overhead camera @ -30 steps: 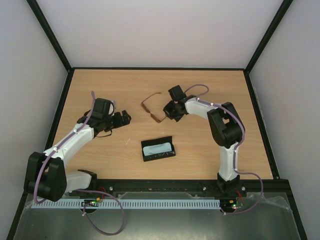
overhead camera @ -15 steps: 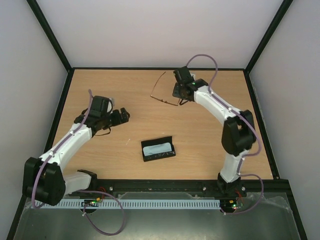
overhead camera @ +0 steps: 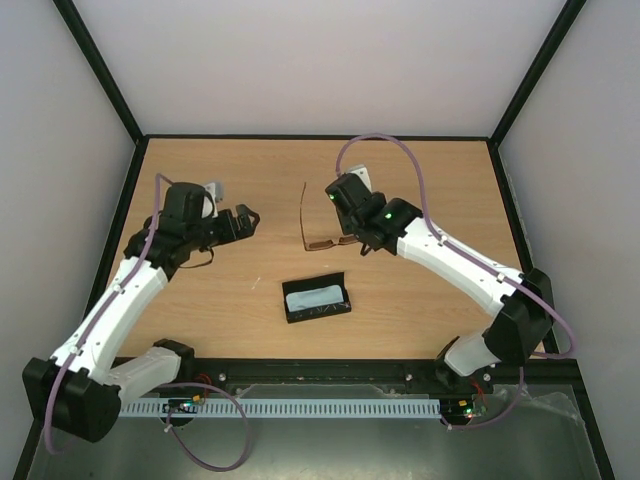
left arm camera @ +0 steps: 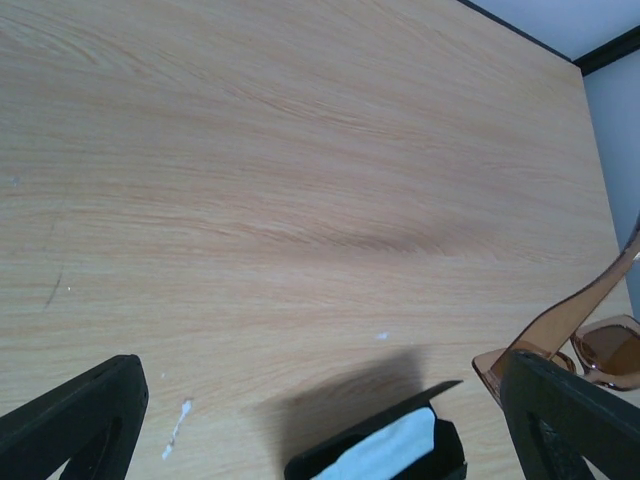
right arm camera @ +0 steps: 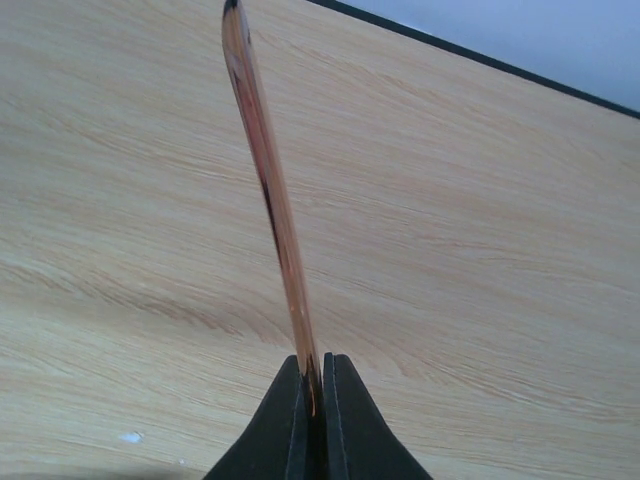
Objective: Organize the sunglasses
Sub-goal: Fold the sunglasses.
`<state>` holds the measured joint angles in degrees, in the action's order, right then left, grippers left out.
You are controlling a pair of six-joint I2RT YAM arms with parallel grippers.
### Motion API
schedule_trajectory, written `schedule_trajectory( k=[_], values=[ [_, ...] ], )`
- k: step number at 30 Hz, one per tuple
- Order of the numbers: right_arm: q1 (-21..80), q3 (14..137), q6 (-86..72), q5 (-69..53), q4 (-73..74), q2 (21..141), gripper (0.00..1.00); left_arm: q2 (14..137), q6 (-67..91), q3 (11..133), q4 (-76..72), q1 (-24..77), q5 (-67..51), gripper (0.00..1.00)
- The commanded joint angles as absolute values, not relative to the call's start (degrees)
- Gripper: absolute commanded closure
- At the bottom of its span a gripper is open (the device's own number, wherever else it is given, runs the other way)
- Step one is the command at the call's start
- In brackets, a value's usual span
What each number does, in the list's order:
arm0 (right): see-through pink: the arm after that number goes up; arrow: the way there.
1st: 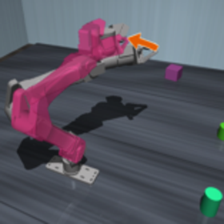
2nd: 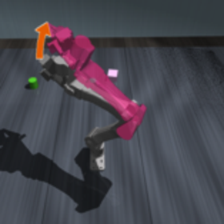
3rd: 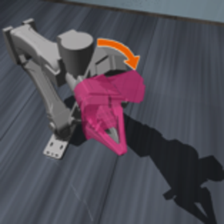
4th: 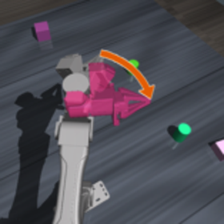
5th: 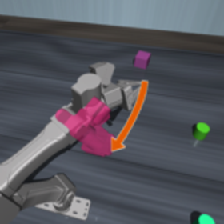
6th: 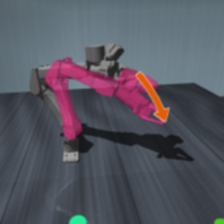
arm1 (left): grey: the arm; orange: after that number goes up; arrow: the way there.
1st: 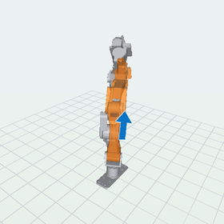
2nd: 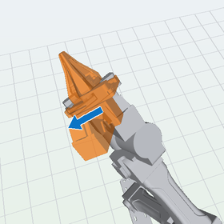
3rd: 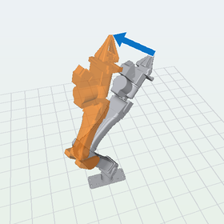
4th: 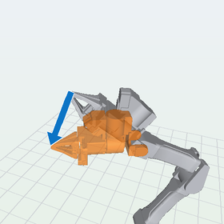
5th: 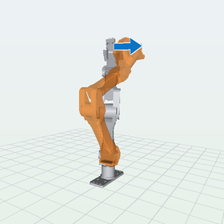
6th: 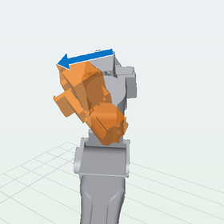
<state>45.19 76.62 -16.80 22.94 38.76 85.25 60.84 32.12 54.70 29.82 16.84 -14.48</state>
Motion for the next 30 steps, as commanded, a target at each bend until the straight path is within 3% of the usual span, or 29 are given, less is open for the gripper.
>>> schedule_trajectory(
  k=[1,14,30],
  values=[
    [47.15,78.6,-12.81,25.63,42.91,83.44,0.99,57.36,33.14,54.39,34.86,18.61,-13.7,0.0],
    [50.01,79.83,-12.45,19.39,43.65,84.93,0.99,64.52,38.6,53.83,32.36,31.16,-5.51,0.0],
    [52.43,76.73,-14.57,16.39,42.3,82.31,0.99,76.13,43.28,64.42,34.56,43.63,4.19,0.0]
  ],
)
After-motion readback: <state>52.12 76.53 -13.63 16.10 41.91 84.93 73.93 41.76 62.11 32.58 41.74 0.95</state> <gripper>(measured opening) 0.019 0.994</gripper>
